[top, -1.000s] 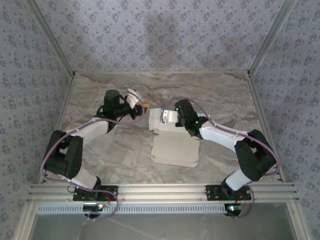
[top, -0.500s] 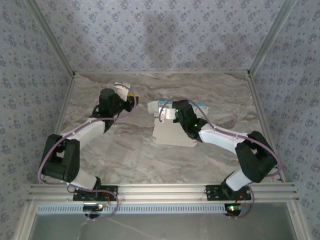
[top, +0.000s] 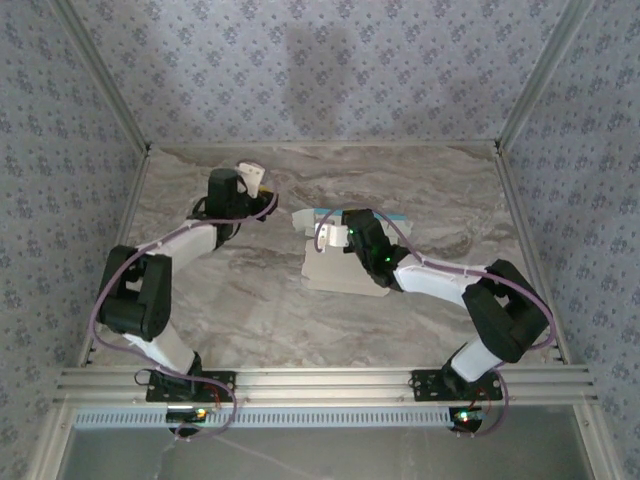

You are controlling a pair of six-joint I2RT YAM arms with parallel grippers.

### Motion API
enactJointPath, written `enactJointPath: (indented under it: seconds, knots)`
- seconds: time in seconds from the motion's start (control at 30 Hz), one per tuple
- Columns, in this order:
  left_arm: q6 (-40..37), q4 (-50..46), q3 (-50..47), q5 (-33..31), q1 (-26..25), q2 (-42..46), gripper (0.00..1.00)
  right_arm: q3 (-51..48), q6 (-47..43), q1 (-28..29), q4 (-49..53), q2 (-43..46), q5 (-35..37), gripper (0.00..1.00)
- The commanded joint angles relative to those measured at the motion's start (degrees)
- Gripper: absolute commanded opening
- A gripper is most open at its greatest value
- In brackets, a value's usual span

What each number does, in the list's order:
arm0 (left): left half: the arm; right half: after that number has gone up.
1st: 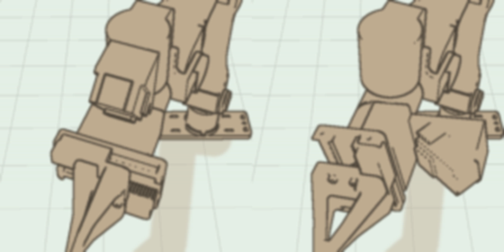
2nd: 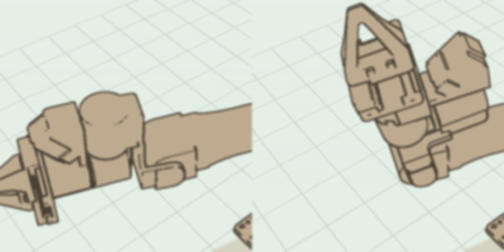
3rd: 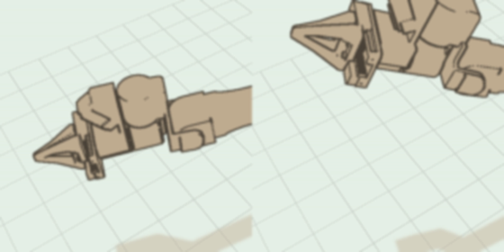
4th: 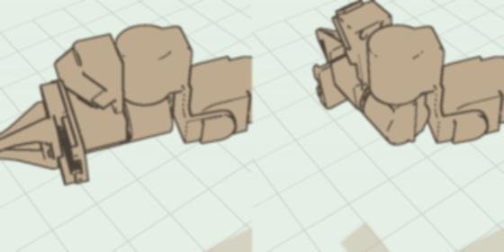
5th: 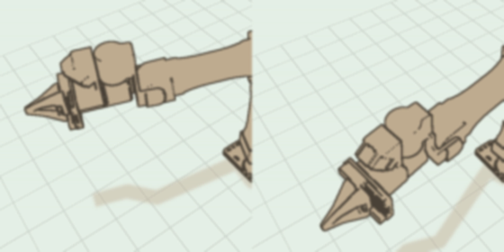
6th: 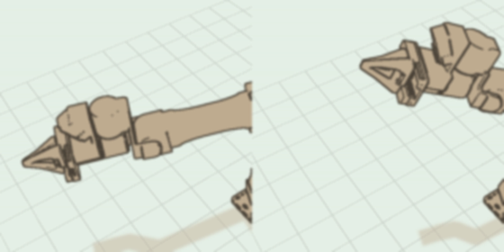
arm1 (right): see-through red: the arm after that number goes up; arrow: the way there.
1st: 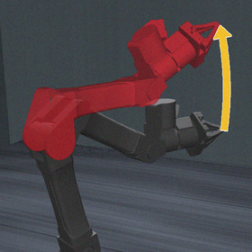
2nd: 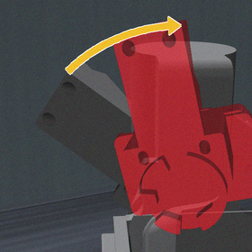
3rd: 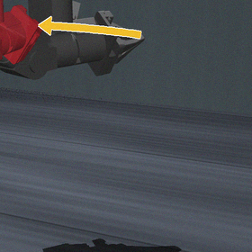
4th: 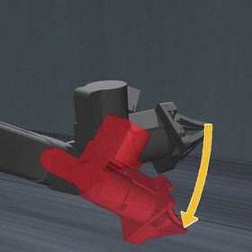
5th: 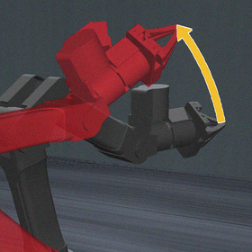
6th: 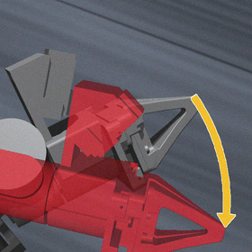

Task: Fold the paper box

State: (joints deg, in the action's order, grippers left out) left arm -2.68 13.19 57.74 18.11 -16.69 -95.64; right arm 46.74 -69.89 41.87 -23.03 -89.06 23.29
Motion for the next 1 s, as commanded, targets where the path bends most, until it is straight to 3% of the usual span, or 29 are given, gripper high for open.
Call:
enactJointPath:
  seconds: [0.0, 0.23, 0.4, 0.7, 0.97]
  knots:
    - [-10.2, -6.6, 3.7, 9.8, 0.2, -3.1, 0.37, -0.7, 1.2, 0.8, -1.8, -0.8, 0.6, 0.0]
    - [-16.6, -11.8, 4.3, 17.8, -2.3, -5.2, 0.38, 0.2, 2.1, 0.5, -0.5, -1.1, 0.0, 0.0]
    - [-18.1, -13.0, 3.7, 17.8, -4.4, -5.8, 0.38, 2.7, 4.2, -0.6, 2.4, -1.8, -1.6, 0.0]
    - [-10.7, -4.3, -0.8, 18.8, -5.2, -6.0, 0.39, 5.2, 8.0, -1.3, 5.8, -2.6, -3.0, 0.0]
    - [1.4, 15.1, -6.5, 22.2, -5.8, -5.4, 0.4, 5.6, 9.7, -1.2, 7.4, -3.0, -3.6, 0.0]
